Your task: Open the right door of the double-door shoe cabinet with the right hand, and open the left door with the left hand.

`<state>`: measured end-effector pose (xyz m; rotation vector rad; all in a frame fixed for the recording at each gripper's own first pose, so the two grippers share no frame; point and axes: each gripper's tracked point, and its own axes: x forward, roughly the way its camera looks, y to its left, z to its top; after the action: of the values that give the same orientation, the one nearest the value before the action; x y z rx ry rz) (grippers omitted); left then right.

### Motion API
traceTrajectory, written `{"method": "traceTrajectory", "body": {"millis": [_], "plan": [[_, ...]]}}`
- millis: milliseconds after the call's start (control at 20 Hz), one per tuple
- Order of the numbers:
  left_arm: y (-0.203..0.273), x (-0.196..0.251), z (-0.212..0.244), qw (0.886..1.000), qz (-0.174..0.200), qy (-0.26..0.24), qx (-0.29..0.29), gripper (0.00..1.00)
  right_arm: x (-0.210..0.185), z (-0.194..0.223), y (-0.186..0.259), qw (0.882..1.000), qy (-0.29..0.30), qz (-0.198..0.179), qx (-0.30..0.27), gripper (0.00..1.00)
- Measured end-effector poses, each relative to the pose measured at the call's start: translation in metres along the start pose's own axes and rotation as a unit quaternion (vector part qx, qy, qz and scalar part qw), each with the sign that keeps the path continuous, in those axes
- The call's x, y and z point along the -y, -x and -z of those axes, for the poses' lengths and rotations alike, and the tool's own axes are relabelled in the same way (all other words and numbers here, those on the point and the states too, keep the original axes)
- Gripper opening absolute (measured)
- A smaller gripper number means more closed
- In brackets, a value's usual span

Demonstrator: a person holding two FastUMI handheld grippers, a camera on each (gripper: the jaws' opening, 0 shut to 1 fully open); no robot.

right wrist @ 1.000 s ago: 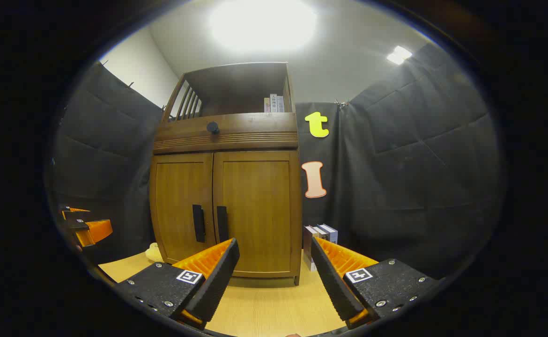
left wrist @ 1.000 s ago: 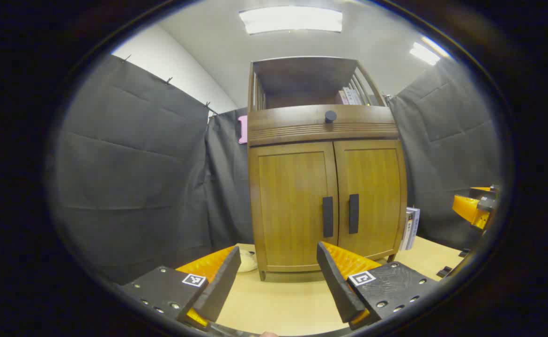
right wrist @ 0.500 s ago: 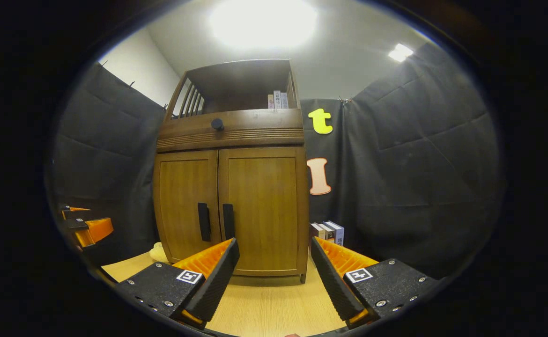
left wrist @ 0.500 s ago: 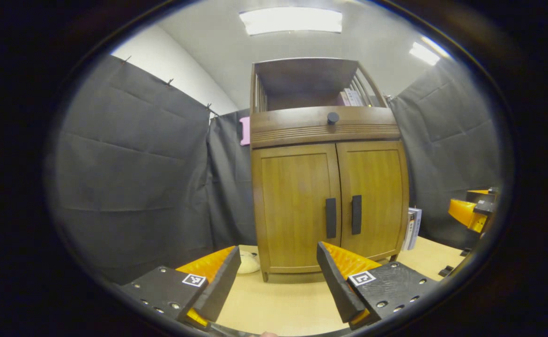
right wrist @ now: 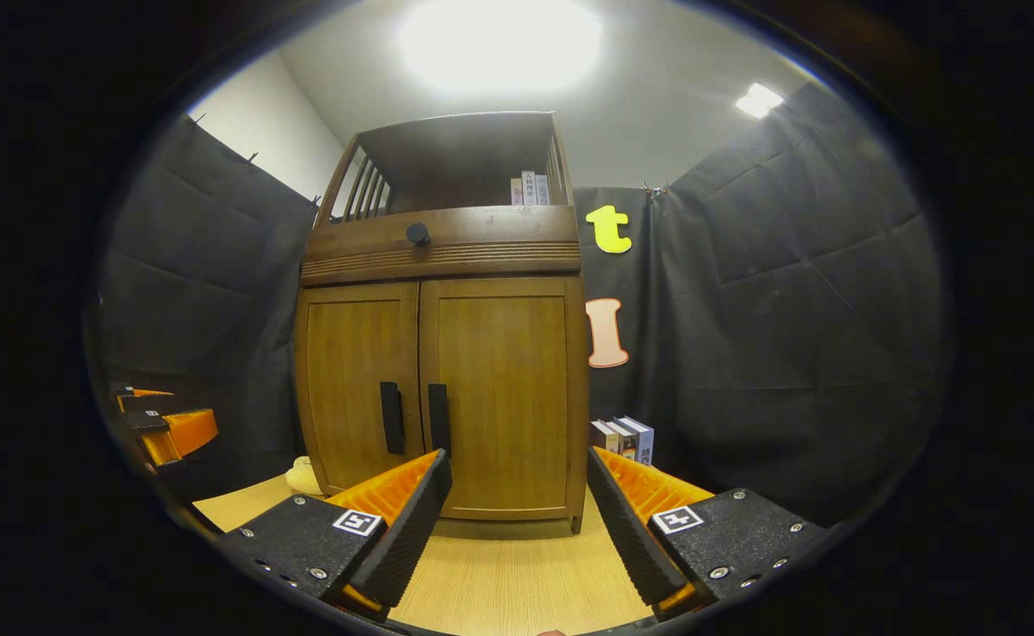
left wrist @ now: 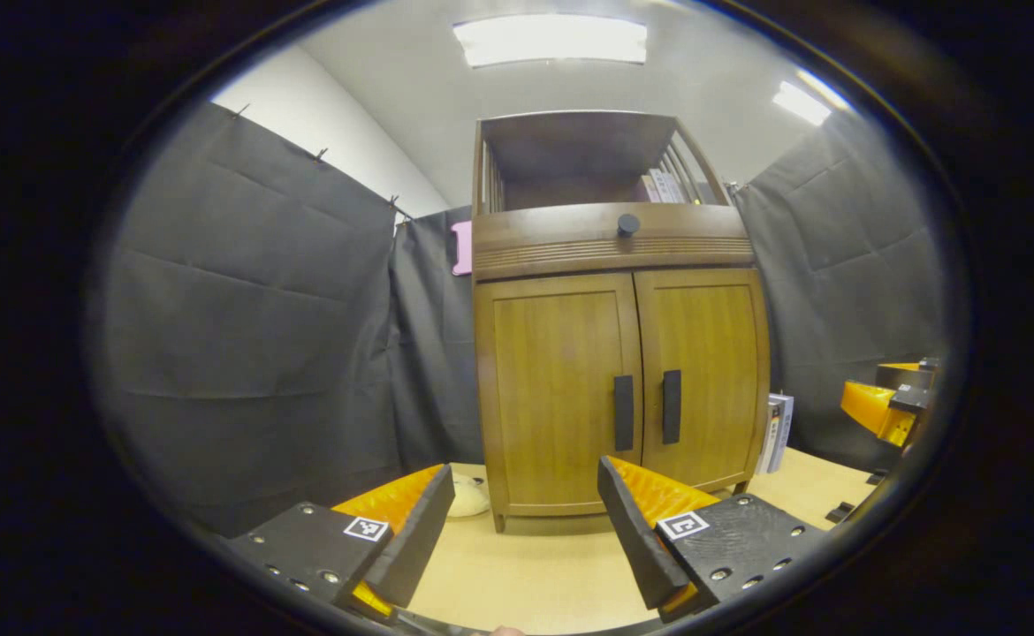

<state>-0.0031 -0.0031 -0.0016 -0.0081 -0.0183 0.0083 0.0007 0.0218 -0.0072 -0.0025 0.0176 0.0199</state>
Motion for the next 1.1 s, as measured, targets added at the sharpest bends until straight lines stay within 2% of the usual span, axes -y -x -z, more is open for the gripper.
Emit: {"method": "traceTrajectory", "body": {"millis": [450,800,1100], "plan": [[0.002,-0.001,-0.002,1.0,-0.009,-0.002,0.007,0.99,-0.006,-0.012,-0.011,1.0,-0.001,-0.008,0.013,0.95],[0.002,-0.004,-0.002,0.999,-0.033,-0.01,0.015,0.99,-0.024,-0.023,-0.057,1.0,0.007,-0.018,0.015,0.95],[-0.001,-0.011,-0.005,0.997,-0.07,-0.015,0.02,0.99,-0.043,-0.043,-0.101,0.999,-0.001,-0.033,0.036,0.95]]}}
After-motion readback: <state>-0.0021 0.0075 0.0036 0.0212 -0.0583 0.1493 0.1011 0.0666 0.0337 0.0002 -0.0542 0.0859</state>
